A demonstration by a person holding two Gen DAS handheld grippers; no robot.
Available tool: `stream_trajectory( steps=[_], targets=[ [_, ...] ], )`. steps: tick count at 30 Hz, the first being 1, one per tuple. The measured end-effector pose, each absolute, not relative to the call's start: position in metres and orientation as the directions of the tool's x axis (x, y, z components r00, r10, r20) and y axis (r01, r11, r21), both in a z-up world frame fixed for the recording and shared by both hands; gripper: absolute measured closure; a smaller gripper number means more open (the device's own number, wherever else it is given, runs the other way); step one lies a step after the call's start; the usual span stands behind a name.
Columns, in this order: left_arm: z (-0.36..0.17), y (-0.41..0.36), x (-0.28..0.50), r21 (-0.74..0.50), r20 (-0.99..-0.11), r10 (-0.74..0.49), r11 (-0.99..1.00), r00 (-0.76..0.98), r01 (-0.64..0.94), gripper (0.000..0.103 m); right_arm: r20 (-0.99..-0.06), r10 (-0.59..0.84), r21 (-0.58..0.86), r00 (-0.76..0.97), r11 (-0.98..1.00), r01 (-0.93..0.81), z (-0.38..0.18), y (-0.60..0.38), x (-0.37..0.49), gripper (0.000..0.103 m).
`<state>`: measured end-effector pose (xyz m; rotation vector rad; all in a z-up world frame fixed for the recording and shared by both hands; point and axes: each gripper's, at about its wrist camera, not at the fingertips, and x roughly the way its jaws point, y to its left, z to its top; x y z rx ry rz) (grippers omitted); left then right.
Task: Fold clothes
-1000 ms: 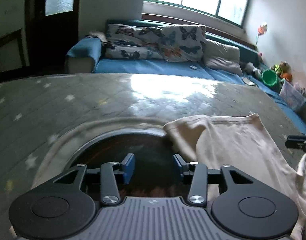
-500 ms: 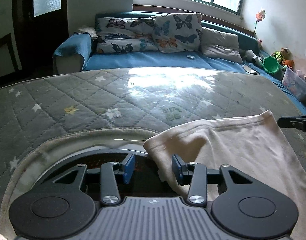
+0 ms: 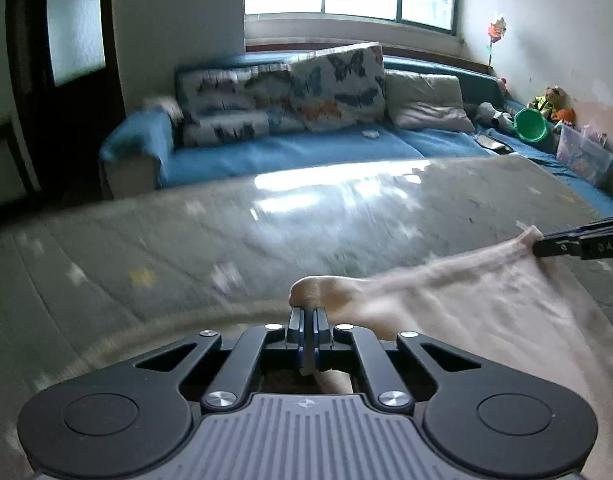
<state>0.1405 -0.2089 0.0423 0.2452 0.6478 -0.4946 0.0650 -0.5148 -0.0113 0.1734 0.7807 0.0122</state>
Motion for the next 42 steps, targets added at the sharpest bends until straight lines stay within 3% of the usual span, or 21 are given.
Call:
stream_trajectory(
  steps=[4, 10, 14, 22, 27, 29, 34, 36, 42],
  targets=[
    [0.06, -0.215, 0.139, 0.178, -0.571, -0.369, 0.816, 0.733, 0.549, 0.098, -0.698, 0.063, 0.146, 0.713, 0.988, 0.056, -0.014, -0.514, 0.068, 0.083],
    [0.036, -0.221, 0.156, 0.208, -0.65, -0.294, 0.818, 0.701, 0.536, 0.094, -0.691, 0.063, 0.135, 0.72, 0.99, 0.043, -0.014, -0.508, 0.073, 0.083],
    [0.027, -0.213, 0.162, 0.182, -0.668, -0.268, 0.845, 0.694, 0.502, 0.089, -0.687, 0.04, 0.101, 0.725, 0.994, 0.041, -0.016, -0.503, 0.077, 0.095],
    [0.043, -0.166, 0.158, 0.137, -0.659, -0.222, 0.904, 0.718, 0.405, 0.076, -0.672, -0.02, 0.043, 0.74, 0.997, 0.066, 0.001, -0.496, 0.066, 0.089],
    [0.057, -0.109, 0.128, 0.123, -0.64, -0.166, 0.942, 0.75, 0.313, 0.073, -0.658, 0.075, 0.045, 0.749, 0.997, -0.06, 0.019, -0.465, 0.021, 0.088],
    [0.058, -0.083, 0.11, 0.115, -0.635, -0.131, 0.958, 0.761, 0.261, 0.067, -0.656, 0.133, 0.052, 0.743, 0.99, -0.131, 0.024, -0.445, -0.001, 0.088],
    [0.052, -0.029, 0.07, 0.082, -0.636, -0.039, 0.99, 0.771, 0.118, 0.065, -0.654, 0.302, 0.104, 0.694, 0.944, -0.313, 0.023, -0.383, -0.056, 0.088],
    [0.048, -0.01, 0.055, 0.062, -0.635, -0.01, 0.996, 0.772, 0.064, 0.06, -0.652, 0.356, 0.116, 0.669, 0.919, -0.376, 0.021, -0.357, -0.075, 0.088],
    [0.035, 0.027, 0.026, -0.003, -0.648, -0.007, 1.0, 0.762, 0.007, 0.057, -0.642, 0.449, 0.119, 0.622, 0.859, -0.498, 0.016, -0.297, -0.11, 0.088]
  ],
)
